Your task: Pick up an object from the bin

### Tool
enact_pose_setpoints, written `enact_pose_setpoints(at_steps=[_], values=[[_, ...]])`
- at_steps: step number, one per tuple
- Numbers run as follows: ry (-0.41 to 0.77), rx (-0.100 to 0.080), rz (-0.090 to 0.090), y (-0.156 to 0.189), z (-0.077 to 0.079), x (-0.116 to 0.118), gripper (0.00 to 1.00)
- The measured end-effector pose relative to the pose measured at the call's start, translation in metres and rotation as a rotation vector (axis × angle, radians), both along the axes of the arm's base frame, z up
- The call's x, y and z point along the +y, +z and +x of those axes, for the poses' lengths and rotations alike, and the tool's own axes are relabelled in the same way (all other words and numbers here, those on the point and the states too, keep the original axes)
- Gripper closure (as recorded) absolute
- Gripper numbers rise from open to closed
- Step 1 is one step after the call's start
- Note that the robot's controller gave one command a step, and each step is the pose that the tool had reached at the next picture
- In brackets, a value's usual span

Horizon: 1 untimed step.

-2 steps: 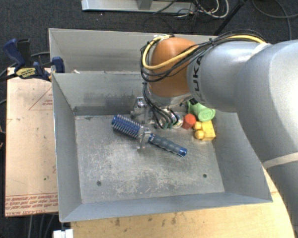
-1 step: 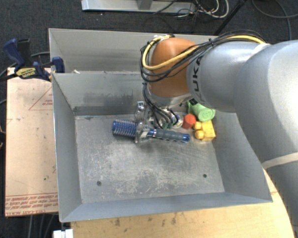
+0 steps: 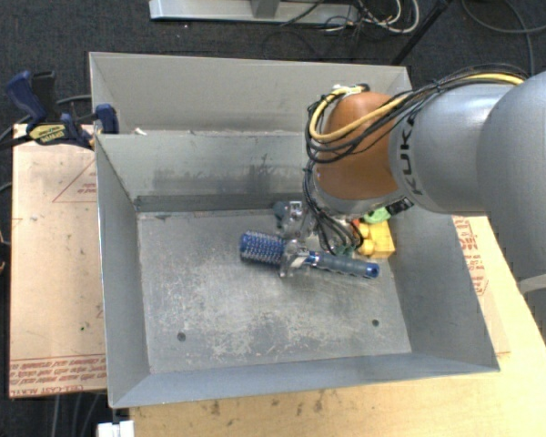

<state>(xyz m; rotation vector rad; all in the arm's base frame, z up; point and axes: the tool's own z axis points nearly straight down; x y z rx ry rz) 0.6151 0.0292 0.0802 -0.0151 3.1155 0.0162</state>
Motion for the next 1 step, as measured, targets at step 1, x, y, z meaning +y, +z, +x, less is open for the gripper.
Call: enact_pose_setpoints(at_steps=[1], values=[[0.031, 0.016, -0.01, 0.1771, -0.0011, -0.0095, 1.0]])
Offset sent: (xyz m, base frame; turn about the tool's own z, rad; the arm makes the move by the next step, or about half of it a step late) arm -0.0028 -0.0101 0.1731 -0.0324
